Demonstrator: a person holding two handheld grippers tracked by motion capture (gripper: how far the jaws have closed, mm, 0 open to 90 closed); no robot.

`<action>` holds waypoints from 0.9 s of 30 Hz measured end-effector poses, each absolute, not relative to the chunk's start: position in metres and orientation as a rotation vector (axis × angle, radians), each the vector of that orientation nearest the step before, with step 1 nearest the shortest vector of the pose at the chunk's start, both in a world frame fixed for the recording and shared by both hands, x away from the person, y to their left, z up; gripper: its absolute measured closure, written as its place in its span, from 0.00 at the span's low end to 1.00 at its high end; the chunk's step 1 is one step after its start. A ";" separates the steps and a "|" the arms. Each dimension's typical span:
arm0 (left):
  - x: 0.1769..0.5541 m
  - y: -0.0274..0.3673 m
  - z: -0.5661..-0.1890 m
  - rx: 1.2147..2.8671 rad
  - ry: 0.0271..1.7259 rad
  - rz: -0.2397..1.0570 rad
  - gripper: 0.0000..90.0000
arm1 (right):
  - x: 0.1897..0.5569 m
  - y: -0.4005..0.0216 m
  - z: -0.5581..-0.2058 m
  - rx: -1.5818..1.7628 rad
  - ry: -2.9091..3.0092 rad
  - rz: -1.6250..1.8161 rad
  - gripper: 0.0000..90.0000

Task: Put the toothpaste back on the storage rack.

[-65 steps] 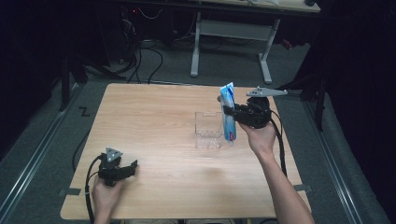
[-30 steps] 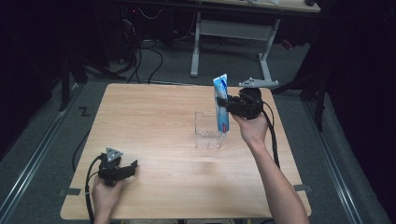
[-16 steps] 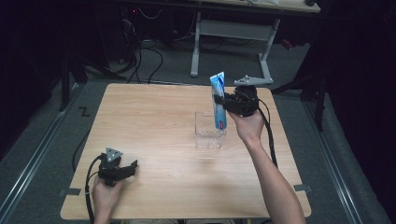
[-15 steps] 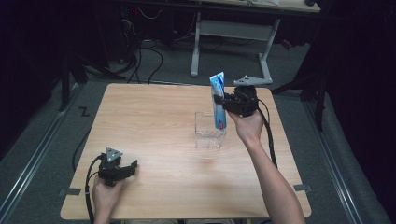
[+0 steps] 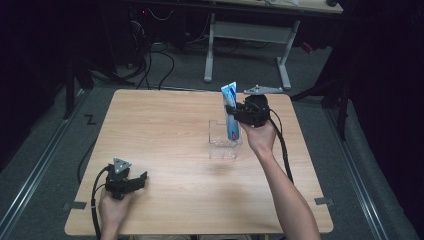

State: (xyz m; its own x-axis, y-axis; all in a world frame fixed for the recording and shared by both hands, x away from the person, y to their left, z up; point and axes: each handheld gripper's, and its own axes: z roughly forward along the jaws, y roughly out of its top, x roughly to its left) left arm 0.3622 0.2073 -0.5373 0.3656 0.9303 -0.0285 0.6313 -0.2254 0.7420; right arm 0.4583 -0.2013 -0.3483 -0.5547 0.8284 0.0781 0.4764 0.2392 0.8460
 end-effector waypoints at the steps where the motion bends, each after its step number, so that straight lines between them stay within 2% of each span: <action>1: 0.362 0.207 -0.537 1.954 1.349 0.566 0.27 | 0.459 -0.201 -0.350 1.202 2.132 1.243 0.80; 16: 0.362 0.206 -0.537 1.969 1.344 0.578 0.27 | 0.470 -0.195 -0.370 1.253 2.132 1.241 0.79; 27: 0.362 0.206 -0.537 1.965 1.344 0.576 0.27 | 0.469 -0.208 -0.388 1.340 2.104 1.243 0.79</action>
